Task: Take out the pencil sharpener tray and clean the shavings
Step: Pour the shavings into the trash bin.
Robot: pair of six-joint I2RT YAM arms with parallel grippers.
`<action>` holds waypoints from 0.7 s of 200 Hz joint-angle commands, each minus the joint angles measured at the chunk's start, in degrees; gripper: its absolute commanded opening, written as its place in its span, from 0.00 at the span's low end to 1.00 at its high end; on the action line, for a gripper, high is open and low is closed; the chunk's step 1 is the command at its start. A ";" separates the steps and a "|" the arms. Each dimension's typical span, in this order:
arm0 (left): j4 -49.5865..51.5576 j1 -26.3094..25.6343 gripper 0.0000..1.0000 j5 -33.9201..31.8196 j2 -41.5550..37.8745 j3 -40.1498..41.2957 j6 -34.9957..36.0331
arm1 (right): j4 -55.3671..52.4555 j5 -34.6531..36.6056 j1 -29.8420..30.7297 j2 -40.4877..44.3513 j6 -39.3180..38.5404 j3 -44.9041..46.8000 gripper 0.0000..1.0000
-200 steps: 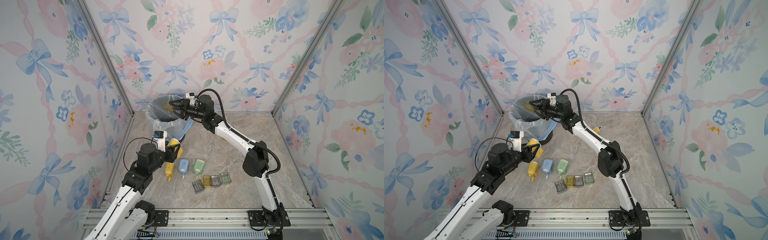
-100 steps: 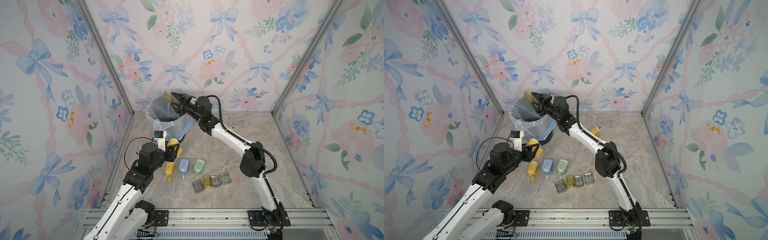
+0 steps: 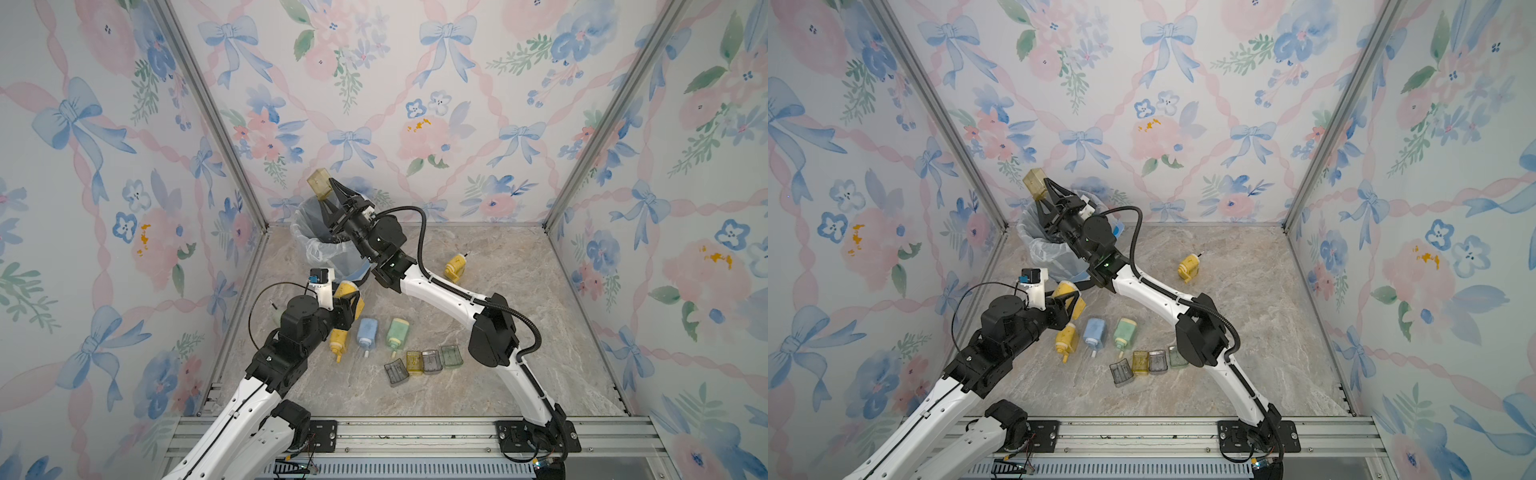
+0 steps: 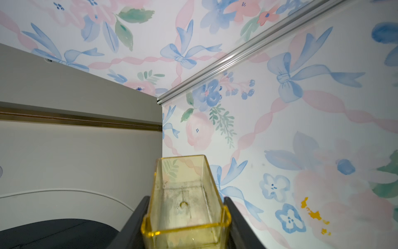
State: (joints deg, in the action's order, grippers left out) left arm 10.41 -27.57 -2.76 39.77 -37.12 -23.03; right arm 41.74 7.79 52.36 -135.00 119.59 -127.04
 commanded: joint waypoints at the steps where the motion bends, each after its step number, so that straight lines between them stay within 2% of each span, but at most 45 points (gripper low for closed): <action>1: -2.32 -2.51 0.00 -5.81 -1.94 0.36 1.03 | 7.17 5.47 -0.59 0.77 9.52 2.83 0.40; 18: -2.33 -3.58 0.00 -6.85 -2.15 0.38 1.16 | 7.18 5.28 -0.21 -0.62 10.48 1.23 0.40; 43: -2.34 -3.89 0.00 -7.61 -1.76 0.41 1.32 | 5.63 0.98 0.11 -3.46 9.98 -7.18 0.39; 55: -2.34 -3.89 0.00 -7.76 -1.63 0.38 1.45 | 6.39 -0.13 0.30 -3.20 9.43 -7.40 0.39; 140: -3.90 -4.48 0.00 -7.51 -2.88 0.93 1.93 | 10.01 -14.23 -4.56 13.98 -2.84 22.18 0.40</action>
State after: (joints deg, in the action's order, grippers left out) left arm 10.26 -31.62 -9.23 37.93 -36.73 -22.55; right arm 48.29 -0.89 50.24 -127.17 119.48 -110.08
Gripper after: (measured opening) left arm 0.485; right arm 0.486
